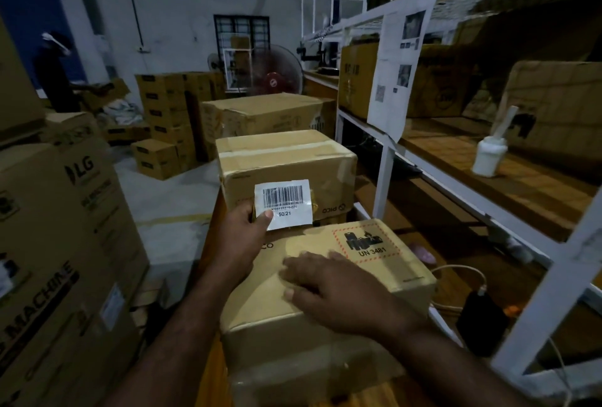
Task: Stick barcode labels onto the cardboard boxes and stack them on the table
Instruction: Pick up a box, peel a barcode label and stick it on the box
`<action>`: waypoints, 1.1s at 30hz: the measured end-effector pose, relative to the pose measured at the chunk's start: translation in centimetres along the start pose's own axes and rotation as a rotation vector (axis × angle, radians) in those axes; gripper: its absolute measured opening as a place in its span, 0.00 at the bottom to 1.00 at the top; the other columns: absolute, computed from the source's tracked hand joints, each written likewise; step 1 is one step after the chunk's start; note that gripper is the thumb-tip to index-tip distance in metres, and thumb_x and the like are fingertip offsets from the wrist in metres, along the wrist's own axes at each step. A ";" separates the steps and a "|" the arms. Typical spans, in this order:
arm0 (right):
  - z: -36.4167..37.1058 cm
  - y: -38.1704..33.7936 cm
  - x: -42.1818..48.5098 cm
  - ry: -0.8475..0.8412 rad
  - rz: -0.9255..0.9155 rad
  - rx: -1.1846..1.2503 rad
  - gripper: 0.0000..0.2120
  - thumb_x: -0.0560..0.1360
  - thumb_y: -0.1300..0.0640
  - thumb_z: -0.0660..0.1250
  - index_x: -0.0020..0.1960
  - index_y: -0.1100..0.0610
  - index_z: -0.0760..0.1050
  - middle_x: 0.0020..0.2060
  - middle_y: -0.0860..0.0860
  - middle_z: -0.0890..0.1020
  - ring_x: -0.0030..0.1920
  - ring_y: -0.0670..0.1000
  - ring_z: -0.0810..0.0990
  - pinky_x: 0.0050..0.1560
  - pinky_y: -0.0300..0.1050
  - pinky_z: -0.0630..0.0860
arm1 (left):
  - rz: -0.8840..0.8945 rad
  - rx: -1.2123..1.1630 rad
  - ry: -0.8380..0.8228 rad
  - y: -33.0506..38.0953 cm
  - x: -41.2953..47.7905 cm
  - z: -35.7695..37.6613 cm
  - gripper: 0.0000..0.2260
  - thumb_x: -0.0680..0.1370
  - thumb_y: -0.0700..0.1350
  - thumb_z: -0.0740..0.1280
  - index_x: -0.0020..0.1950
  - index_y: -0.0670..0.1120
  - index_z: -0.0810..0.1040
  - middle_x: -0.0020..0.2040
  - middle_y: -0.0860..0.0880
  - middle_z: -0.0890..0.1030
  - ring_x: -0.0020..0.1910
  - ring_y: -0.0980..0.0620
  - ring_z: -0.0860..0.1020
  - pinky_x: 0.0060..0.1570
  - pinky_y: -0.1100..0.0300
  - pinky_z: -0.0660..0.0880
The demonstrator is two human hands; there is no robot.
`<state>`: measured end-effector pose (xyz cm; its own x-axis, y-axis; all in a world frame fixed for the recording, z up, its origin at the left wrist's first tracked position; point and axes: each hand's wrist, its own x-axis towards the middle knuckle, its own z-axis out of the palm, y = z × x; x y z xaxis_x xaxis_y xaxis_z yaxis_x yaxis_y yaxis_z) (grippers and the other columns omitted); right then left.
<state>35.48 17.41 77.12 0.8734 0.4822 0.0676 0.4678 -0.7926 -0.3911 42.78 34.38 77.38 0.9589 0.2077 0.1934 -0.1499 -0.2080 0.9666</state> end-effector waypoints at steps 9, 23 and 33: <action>-3.4 5.5 -1.4 0.137 0.588 -0.017 0.43 0.63 0.20 0.55 0.74 0.39 0.63 0.76 0.51 0.63 0.72 0.56 0.66 0.66 0.56 0.69 | -0.069 0.127 -0.019 0.6 -2.8 -2.1 0.09 0.81 0.43 0.66 0.60 0.46 0.80 0.49 0.52 0.83 0.43 0.61 0.79 0.35 0.68 0.74; -17.1 -1.0 -4.5 0.398 0.565 -0.166 0.38 0.66 0.27 0.66 0.71 0.41 0.67 0.69 0.54 0.72 0.59 0.56 0.74 0.48 0.48 0.76 | 0.199 0.045 -0.007 13.4 -4.4 -3.6 0.05 0.80 0.44 0.68 0.52 0.50 0.83 0.44 0.54 0.86 0.40 0.62 0.83 0.35 0.67 0.77; -22.8 -3.5 -5.4 0.707 0.416 -0.206 0.44 0.60 0.24 0.66 0.72 0.41 0.67 0.74 0.54 0.66 0.69 0.62 0.68 0.60 0.60 0.74 | 0.475 0.033 0.094 21.8 -6.1 -5.6 0.06 0.79 0.47 0.67 0.46 0.47 0.80 0.44 0.42 0.84 0.45 0.42 0.83 0.49 0.41 0.81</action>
<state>32.22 9.04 99.02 0.8267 -0.1563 0.5405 0.0452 -0.9391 -0.3407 32.28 33.97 98.16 0.7601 0.1674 0.6279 -0.5568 -0.3304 0.7621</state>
